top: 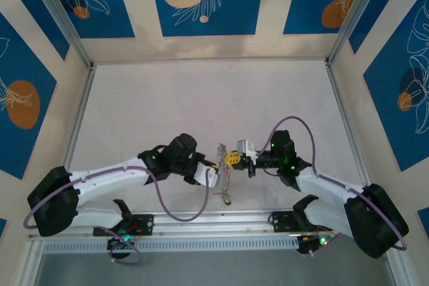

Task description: Put the keys on the keyring

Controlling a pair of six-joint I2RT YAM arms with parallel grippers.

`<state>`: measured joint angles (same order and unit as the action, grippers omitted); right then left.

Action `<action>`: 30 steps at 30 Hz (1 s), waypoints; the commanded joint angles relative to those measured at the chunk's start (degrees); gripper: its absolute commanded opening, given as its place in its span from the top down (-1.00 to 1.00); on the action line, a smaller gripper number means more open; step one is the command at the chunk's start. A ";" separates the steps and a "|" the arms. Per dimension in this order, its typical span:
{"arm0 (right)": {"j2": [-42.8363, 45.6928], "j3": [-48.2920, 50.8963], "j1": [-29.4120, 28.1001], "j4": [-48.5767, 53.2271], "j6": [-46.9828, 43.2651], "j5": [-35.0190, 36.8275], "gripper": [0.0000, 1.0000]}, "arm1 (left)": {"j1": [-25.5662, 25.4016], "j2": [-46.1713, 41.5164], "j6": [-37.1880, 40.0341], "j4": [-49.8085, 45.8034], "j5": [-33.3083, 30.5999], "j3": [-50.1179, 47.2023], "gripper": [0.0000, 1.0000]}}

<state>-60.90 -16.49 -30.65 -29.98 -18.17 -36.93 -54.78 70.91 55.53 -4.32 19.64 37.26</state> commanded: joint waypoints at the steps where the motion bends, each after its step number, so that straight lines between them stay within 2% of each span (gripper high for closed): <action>1: 0.99 0.14 0.07 -3.28 0.65 0.28 1.00 | -0.48 -2.65 -5.34 5.71 2.30 -2.23 0.57; 6: 0.83 0.23 -0.47 -3.52 0.41 0.52 1.00 | 1.53 -5.43 -12.10 10.54 1.53 -5.23 0.51; 9: 0.96 0.23 -0.72 -3.56 0.24 0.80 1.00 | 3.27 -7.95 -16.84 13.78 1.90 -7.17 0.37; 16: -0.12 -0.37 -2.00 -3.77 -0.04 1.24 1.00 | 5.11 -11.25 -25.61 21.36 1.76 -9.90 0.28; 26: -1.56 -1.35 -3.31 -4.21 -0.15 2.21 1.00 | 5.74 -6.08 -31.11 24.46 4.10 -8.16 0.38; 30: -1.82 -1.34 -3.67 -4.65 0.13 2.78 1.00 | 5.83 -4.23 -31.27 24.46 5.88 -7.74 0.50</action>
<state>-62.59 -16.49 -33.82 -32.14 -17.98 -34.39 -49.54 65.87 25.78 18.09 22.46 28.05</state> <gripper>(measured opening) 0.066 0.255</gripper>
